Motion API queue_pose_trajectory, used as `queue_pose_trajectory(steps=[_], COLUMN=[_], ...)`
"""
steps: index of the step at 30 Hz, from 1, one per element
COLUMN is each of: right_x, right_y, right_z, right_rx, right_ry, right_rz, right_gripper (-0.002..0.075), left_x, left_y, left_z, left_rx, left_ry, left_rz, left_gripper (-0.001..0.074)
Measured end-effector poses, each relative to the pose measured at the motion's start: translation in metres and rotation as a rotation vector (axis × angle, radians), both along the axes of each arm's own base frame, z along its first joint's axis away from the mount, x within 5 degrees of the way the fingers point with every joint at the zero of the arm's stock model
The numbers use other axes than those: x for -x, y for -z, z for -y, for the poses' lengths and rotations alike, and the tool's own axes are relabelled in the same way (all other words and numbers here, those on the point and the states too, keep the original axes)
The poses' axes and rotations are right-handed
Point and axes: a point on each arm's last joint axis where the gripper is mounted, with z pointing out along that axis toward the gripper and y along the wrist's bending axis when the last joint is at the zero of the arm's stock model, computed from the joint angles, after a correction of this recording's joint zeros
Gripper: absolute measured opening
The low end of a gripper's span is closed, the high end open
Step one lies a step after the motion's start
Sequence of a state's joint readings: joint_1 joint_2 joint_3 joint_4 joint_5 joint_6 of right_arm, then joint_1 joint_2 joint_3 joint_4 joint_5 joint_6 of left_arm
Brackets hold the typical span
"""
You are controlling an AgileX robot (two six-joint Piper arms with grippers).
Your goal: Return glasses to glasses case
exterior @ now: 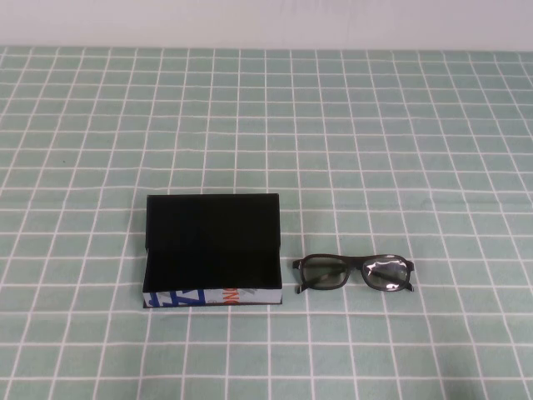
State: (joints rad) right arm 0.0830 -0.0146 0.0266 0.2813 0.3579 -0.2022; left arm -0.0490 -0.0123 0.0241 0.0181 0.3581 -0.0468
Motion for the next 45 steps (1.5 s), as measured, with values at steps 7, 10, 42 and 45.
queue_pose_trajectory(steps=[7, 10, 42, 45], right_x=[0.000, 0.000, -0.004, -0.004], right_y=[0.000, 0.000, -0.033, -0.034], right_z=[0.000, 0.000, 0.012, 0.012], right_rx=[0.000, 0.000, -0.044, -0.045], right_ry=[0.001, 0.001, 0.140, 0.141], right_rz=[0.002, 0.002, 0.369, 0.369], right_gripper=[-0.0012, -0.0012, -0.0012, -0.0012], left_x=[0.000, 0.000, 0.000, 0.000], left_y=[0.000, 0.000, 0.000, 0.000], left_z=[0.000, 0.000, -0.003, -0.003], left_rx=[0.000, 0.000, -0.112, -0.112], left_ry=[0.000, 0.000, 0.001, 0.001], left_rz=[0.000, 0.000, 0.005, 0.005], left_gripper=[-0.0002, -0.0002, -0.0002, -0.0002])
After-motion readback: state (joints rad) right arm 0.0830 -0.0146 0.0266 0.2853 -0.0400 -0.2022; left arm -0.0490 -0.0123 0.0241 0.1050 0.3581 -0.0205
